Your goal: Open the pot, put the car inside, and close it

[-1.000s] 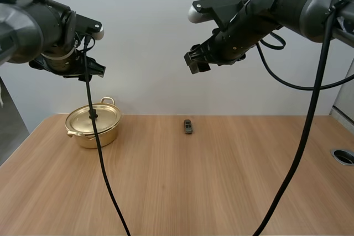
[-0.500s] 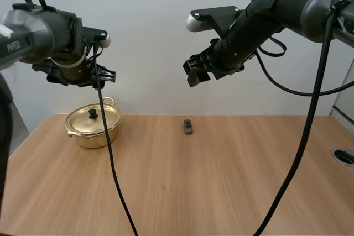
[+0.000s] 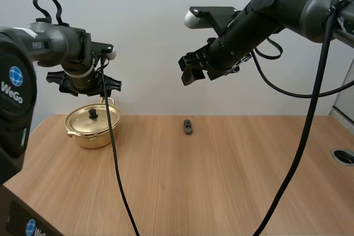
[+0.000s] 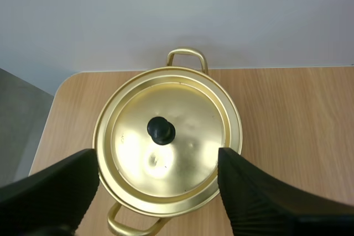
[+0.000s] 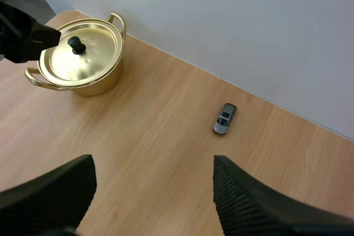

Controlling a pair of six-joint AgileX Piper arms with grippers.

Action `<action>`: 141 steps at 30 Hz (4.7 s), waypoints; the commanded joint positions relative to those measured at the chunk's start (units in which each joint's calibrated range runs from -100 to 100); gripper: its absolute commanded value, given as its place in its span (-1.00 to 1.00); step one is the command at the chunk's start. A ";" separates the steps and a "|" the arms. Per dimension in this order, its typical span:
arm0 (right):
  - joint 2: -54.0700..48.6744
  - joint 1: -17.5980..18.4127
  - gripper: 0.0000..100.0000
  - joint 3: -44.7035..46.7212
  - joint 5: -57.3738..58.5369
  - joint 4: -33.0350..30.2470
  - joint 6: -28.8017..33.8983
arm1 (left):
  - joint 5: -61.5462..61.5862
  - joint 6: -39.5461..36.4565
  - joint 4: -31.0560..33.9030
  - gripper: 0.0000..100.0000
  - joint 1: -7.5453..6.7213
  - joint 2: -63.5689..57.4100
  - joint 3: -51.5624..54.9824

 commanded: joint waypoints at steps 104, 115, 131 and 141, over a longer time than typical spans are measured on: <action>1.13 0.02 1.00 0.45 6.98 -0.57 -1.30 | -11.06 4.59 -2.56 -1.00 2.81 10.64 -9.18; 17.77 0.02 1.00 0.60 -5.94 -1.45 -3.80 | 3.60 6.96 -2.96 -1.00 2.81 -9.46 -11.60; 35.74 0.02 1.00 0.60 -33.47 -2.26 -7.09 | 15.44 12.51 -13.92 -1.00 2.81 -24.49 -11.60; 40.87 0.18 1.00 0.41 -41.22 -2.26 -9.20 | 18.48 12.59 -13.92 -1.00 2.81 -24.52 -11.60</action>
